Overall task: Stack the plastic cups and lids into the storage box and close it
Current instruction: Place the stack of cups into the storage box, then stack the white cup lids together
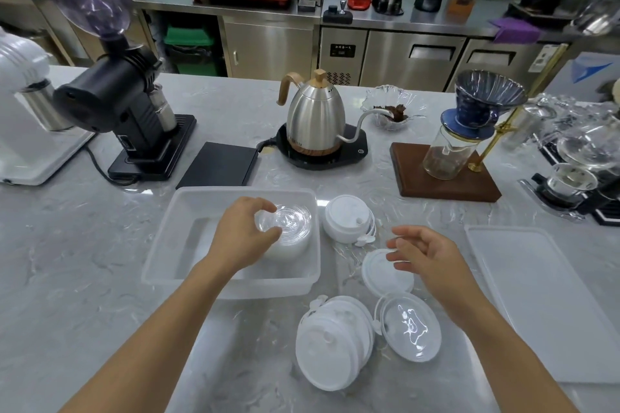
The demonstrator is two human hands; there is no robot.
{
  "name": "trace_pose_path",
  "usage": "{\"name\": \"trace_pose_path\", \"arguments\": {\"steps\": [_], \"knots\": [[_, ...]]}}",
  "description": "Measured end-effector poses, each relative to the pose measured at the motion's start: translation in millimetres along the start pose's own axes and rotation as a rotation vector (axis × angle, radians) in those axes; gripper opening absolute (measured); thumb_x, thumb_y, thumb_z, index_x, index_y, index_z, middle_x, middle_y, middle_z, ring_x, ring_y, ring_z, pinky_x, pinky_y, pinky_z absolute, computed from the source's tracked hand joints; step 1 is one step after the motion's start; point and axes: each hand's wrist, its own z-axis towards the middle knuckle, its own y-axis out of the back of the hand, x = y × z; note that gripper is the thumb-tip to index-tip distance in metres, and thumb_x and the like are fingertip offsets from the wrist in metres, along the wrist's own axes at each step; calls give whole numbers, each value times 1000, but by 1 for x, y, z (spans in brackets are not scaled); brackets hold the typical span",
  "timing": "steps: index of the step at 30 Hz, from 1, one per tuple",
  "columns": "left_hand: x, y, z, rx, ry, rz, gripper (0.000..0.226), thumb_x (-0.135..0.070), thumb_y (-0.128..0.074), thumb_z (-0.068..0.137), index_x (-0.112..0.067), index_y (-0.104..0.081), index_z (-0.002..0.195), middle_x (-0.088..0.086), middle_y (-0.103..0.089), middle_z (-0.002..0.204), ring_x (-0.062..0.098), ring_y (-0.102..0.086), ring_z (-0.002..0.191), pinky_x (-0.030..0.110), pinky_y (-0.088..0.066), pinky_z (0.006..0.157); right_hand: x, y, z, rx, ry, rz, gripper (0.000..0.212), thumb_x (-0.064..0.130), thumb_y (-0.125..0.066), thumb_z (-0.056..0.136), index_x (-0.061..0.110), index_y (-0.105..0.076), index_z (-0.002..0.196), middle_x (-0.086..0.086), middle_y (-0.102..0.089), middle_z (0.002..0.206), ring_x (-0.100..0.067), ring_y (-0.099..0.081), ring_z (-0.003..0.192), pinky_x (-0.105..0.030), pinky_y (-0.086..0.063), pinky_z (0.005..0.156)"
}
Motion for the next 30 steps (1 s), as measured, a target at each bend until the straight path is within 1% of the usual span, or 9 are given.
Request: {"name": "trace_pose_path", "arguments": {"steps": [4, 8, 13, 16, 19, 22, 25, 27, 30], "knots": [[-17, 10, -5, -115, -75, -20, 30, -20, -79, 83, -19, -72, 112, 0, -66, 121, 20, -61, 116, 25, -38, 93, -4, 14, -9, -57, -7, 20, 18, 4, -60, 97, 17, -69, 106, -9, -77, 97, -23, -75, 85, -36, -60, 80], [-55, 19, -34, -214, -229, -131, 22, -18, -76, 86, -20, -73, 107, -14, -67, 105, 7, -63, 98, 28, -50, 92, -11, 28, -22, -96, -3, -18, 17, 6, -62, 96, 15, -68, 109, -3, -77, 95, -13, -75, 79, -24, -60, 70], [-99, 10, -92, -49, -277, -436, 7, -24, -68, 87, -25, -74, 88, -18, -75, 89, 3, -71, 85, 7, -50, 77, -21, 41, -40, -128, -13, -51, 19, 4, -63, 96, 16, -68, 108, -6, -76, 98, -15, -74, 81, -30, -58, 78], [-105, -7, -118, 26, -220, -479, 14, -24, -63, 88, -25, -71, 76, -14, -74, 78, 5, -70, 78, 7, -48, 71, -28, 47, -50, -132, -33, -63, 19, 6, -64, 95, 20, -69, 107, -4, -76, 100, -13, -74, 83, -33, -57, 85], [-100, -25, -131, 67, -207, -416, 22, -23, -57, 91, -24, -62, 70, -8, -66, 68, 9, -62, 67, 9, -42, 61, -38, 52, -58, -124, -49, -105, 19, 10, -66, 94, 24, -69, 107, -3, -75, 101, -17, -73, 91, -33, -56, 88], [-95, -40, -132, 91, -228, -323, 28, -17, -55, 98, -20, -55, 70, -7, -55, 63, 10, -52, 61, 13, -37, 57, -49, 51, -65, -136, -36, -176, 21, 9, -68, 93, 26, -69, 106, 2, -74, 101, -15, -70, 96, -20, -53, 83], [-96, -50, -130, 89, -214, -304, 27, -7, -60, 98, -16, -59, 72, -6, -59, 65, 13, -56, 66, 14, -40, 58, -57, 48, -73, -98, -18, -307, 30, 15, -74, 87, 39, -65, 102, 15, -70, 104, -1, -66, 95, -13, -52, 80], [-101, -54, -128, 69, -208, -328, 24, -12, -61, 96, -17, -62, 73, -6, -63, 70, 11, -60, 69, 11, -42, 60, -62, 46, -77, -36, -8, -419, 39, 27, -81, 79, 42, -60, 109, 24, -61, 114, 6, -58, 103, -16, -48, 89], [-108, -58, -126, 41, -200, -345, 20, -22, -58, 91, -23, -62, 72, -10, -66, 75, 7, -62, 71, 7, -43, 62, -67, 44, -80, 116, 53, -570, 69, 50, -83, 64, 40, -51, 124, 24, -47, 129, 1, -44, 118, -22, -35, 101]]}}
